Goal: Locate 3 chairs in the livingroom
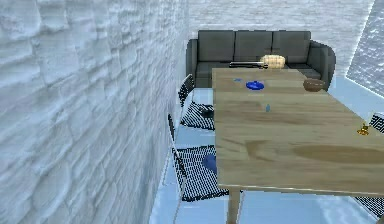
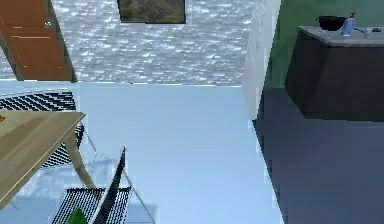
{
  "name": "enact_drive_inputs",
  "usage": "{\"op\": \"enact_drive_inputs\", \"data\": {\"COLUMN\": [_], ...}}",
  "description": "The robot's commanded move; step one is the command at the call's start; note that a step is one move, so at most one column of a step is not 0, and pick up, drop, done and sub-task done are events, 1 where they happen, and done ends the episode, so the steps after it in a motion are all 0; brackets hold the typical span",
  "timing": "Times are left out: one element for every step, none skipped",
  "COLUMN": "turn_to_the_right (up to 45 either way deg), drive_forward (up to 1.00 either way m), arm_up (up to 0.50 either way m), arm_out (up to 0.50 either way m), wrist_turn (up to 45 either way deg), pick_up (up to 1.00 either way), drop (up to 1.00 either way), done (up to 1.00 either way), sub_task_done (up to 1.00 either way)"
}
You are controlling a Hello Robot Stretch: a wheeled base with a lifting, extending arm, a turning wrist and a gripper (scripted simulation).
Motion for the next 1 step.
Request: {"op": "enact_drive_inputs", "data": {"turn_to_the_right": [0.0], "drive_forward": [0.0], "arm_up": [0.0], "arm_out": [0.0], "wrist_turn": [0.0], "pick_up": [0.0], "drop": [0.0], "done": [1.0], "sub_task_done": [0.0]}}
